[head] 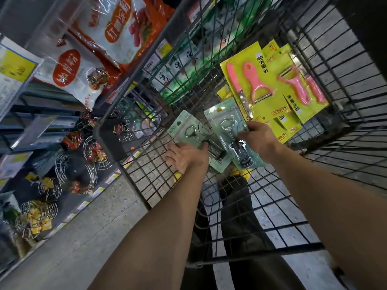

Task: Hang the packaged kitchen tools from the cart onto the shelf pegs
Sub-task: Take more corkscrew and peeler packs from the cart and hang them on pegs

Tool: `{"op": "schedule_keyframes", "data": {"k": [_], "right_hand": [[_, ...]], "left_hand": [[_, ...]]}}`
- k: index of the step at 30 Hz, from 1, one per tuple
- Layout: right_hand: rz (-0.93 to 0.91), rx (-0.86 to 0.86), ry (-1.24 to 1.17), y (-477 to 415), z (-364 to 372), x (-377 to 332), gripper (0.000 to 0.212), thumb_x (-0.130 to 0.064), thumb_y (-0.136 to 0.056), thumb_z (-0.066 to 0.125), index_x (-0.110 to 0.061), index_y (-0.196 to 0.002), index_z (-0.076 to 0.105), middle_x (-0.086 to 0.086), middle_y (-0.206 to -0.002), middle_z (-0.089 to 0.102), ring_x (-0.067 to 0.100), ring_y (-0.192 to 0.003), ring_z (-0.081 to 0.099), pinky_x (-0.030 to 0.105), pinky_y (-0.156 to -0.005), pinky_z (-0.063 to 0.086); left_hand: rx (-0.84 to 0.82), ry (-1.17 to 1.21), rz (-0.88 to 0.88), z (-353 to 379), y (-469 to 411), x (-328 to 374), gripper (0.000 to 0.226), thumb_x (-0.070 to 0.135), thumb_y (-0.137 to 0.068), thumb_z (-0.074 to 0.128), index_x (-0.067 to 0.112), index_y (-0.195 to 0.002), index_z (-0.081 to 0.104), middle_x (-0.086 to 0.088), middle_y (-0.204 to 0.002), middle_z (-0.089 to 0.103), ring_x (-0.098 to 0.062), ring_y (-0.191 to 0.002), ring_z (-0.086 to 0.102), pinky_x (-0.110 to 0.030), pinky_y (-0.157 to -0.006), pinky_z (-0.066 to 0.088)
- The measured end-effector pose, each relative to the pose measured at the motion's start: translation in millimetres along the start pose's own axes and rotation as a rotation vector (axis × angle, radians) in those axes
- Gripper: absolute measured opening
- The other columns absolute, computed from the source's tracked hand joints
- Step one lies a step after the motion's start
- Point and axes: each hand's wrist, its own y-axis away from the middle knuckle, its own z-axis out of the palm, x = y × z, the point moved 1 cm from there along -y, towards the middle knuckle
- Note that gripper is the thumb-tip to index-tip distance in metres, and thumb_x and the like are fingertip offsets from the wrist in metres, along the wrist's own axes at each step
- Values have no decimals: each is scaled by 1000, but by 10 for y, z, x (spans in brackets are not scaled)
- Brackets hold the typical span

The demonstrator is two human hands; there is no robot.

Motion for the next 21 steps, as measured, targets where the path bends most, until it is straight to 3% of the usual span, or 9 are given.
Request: {"op": "schedule_keyframes", "data": {"k": [3, 7, 9, 15, 18, 21], "right_hand": [[-7, 3, 21, -60, -13, 26, 18, -10, -94, 68, -13, -111, 71, -4, -85, 68, 9, -69, 60, 17, -54, 45], [8, -6, -35, -138, -7, 82, 23, -7, -92, 69, -10, -115, 71, 0, -99, 74, 16, -89, 68, 22, -70, 51], [13, -8, -53, -166, -5, 101, 22, -4, -92, 68, -10, -113, 72, -1, -96, 74, 16, -87, 68, 23, -70, 52], [7, -20, -56, -150, -36, 131, 20, -1, -93, 66, -13, -108, 72, -4, -92, 74, 11, -82, 67, 19, -66, 52], [18, -12, -66, -135, -55, 119, 18, -2, -94, 65, -14, -105, 71, -5, -89, 72, 10, -83, 65, 19, -69, 49], [20, 6, -76, -58, -106, 90, 17, -2, -94, 65, -17, -101, 72, -6, -89, 71, 9, -83, 64, 19, -69, 48]], "left_hand": [[1, 0, -3, 58, 2, 18, 103, 78, -86, 50, 1, -153, 35, -22, -159, 29, -40, -145, 27, -48, -119, 22], [-60, 194, -56, 89, 30, 73, 106, 72, -85, 61, 1, -155, 25, -24, -159, 31, -40, -145, 30, -47, -117, 27], [-105, 343, -89, 129, 48, 108, 112, 65, -82, 73, 2, -157, 20, -24, -161, 28, -40, -145, 33, -49, -114, 37], [-51, 580, -128, 138, 12, 75, 102, 47, -70, 92, 10, -144, 31, -22, -146, 44, -39, -122, 58, -42, -89, 57], [-74, 798, -93, 86, 57, 98, 82, 29, -77, 91, 14, -135, 34, -14, -118, 55, -27, -90, 58, -30, -73, 50], [-116, 884, -50, 14, 44, 100, 74, 17, -82, 87, 10, -139, 39, -9, -119, 60, -20, -88, 55, -16, -59, 45]]}}
